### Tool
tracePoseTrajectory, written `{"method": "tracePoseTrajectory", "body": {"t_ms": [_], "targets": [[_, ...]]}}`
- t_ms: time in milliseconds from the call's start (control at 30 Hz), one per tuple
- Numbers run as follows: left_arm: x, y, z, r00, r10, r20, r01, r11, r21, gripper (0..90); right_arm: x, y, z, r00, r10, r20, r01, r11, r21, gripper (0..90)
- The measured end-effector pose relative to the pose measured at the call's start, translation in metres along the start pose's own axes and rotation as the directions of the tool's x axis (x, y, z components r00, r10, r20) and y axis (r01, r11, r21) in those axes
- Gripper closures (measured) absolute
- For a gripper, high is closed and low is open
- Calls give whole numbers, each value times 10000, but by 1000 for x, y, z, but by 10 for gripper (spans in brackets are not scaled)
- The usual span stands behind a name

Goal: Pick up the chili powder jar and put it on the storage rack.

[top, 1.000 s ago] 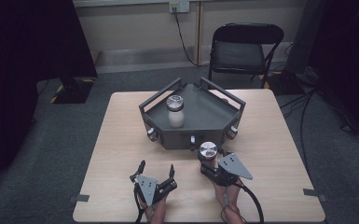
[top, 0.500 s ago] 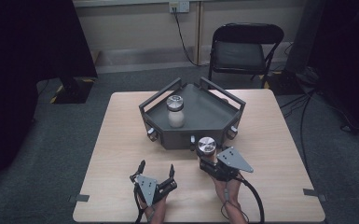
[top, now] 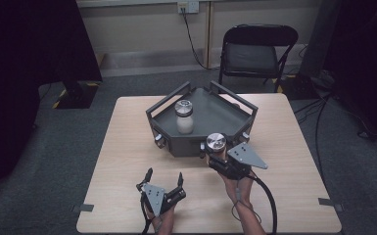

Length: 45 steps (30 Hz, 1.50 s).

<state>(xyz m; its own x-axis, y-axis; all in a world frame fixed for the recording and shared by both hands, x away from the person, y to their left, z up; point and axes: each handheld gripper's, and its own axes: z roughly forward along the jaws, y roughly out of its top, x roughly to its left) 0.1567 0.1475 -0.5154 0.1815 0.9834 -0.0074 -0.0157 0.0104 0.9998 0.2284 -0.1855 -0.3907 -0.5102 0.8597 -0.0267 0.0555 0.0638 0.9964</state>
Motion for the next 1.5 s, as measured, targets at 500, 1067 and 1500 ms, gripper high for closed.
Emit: {"method": "tracePoseTrajectory", "body": {"t_ms": [500, 1067, 1500], "targets": [[0, 0, 0, 10000, 4, 7, -4, 10000, 11, 12, -22, 33, 15, 9998, 214, -45, -215, 9997, -64, 347], [0, 0, 0, 10000, 4, 11, -4, 10000, 11, 12, -35, 56, 45, 9989, 354, 299, -345, 9990, -275, 348], [0, 0, 0, 10000, 2, 13, -2, 10000, 8, 12, -28, 49, 73, 9957, 398, 834, -382, 9990, -215, 347]]}}
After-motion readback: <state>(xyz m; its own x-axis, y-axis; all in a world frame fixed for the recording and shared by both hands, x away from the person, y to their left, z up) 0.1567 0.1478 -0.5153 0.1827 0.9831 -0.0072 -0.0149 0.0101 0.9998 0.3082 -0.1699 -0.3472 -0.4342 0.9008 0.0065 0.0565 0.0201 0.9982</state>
